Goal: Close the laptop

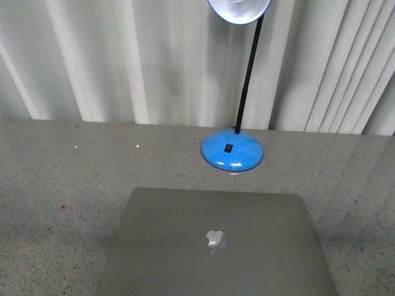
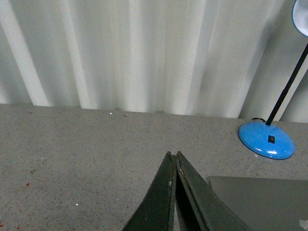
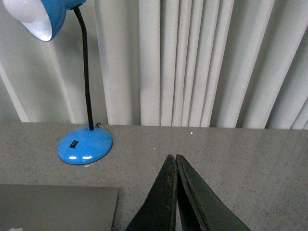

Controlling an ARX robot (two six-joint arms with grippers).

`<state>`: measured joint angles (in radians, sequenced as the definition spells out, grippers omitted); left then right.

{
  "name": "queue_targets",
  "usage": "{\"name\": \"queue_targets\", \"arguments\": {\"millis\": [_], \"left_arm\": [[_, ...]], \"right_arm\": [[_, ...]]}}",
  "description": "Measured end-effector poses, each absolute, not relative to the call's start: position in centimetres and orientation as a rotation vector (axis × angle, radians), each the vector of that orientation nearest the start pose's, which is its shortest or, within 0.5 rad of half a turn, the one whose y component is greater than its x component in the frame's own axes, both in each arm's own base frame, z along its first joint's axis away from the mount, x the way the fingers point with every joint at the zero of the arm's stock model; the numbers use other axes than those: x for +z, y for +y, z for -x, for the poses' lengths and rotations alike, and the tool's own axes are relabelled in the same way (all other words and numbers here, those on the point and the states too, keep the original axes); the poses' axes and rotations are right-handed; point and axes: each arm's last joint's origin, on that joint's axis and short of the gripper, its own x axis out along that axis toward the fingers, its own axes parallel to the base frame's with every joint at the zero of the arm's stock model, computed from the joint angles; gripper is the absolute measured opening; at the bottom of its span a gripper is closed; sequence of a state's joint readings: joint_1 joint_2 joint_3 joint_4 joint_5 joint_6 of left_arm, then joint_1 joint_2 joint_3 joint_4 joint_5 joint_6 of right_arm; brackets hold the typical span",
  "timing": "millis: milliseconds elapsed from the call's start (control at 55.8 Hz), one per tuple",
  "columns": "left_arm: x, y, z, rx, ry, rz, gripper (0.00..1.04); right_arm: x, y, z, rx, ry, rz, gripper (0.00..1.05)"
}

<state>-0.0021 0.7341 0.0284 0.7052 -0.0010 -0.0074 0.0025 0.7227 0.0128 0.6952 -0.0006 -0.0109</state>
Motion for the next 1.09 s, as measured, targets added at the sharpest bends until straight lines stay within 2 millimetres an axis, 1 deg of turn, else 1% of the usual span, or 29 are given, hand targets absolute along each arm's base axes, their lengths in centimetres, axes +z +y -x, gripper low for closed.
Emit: {"name": "queue_targets", "arguments": {"millis": [341,556,1094], "left_arm": [[17.5,0.0,-12.9,-0.001,-0.028,0.007,0.04],[17.6,0.0,-11.9,-0.002,-0.033,0.007,0.04],[17.6,0.0,-10.8,-0.002,-0.03,0.007,0.04]], "right_arm": [[16.8,0.0,-12.7,0.003,-0.005,0.011,0.03],[16.9,0.0,-11.9,0.003,-0.009,0.011,0.03],[16.8,0.0,-10.9,0.003,-0.009,0.011,0.03]]}}
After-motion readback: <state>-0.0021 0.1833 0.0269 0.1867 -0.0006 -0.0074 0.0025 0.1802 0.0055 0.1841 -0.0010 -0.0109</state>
